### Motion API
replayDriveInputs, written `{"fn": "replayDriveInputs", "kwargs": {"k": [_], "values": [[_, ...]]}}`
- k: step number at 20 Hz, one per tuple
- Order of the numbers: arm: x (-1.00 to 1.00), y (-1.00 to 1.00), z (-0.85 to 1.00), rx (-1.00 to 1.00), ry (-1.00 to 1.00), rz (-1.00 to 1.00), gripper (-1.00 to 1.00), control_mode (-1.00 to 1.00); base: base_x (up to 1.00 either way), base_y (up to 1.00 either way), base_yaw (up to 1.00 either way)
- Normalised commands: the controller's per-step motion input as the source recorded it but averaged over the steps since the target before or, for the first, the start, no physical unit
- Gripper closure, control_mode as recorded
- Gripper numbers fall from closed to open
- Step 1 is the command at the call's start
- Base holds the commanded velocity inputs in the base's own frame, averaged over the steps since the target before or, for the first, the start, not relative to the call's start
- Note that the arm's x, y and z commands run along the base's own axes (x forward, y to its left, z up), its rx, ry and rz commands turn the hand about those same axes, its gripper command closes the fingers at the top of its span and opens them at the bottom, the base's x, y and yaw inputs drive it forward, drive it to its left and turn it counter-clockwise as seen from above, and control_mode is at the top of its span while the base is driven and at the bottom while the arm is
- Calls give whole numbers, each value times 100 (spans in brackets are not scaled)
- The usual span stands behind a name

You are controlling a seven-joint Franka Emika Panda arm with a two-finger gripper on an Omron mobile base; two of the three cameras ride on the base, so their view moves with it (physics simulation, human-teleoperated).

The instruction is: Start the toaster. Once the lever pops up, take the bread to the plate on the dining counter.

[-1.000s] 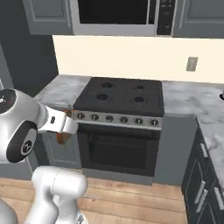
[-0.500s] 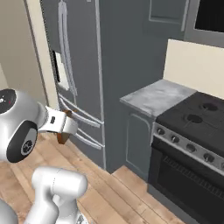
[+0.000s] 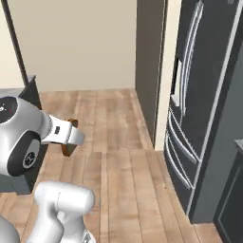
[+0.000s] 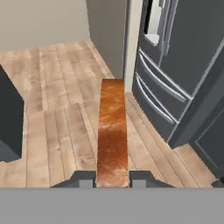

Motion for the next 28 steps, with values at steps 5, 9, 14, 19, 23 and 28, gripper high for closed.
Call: {"fn": "replayDriveInputs", "kwargs": {"k": [5, 9, 14, 19, 23, 28], "values": [[0, 0, 0, 0, 0, 0, 100, 100, 0, 0, 100], [0, 0, 0, 0, 0, 0, 100, 100, 1, -1, 100], [0, 0, 0, 0, 0, 0, 100, 100, 51, -50, 57], [0, 0, 0, 0, 0, 0, 100, 100, 97, -100, 5], [0, 0, 0, 0, 0, 0, 100, 100, 100, -100, -8], [0, 0, 0, 0, 0, 0, 100, 100, 100, -100, -11]]}}
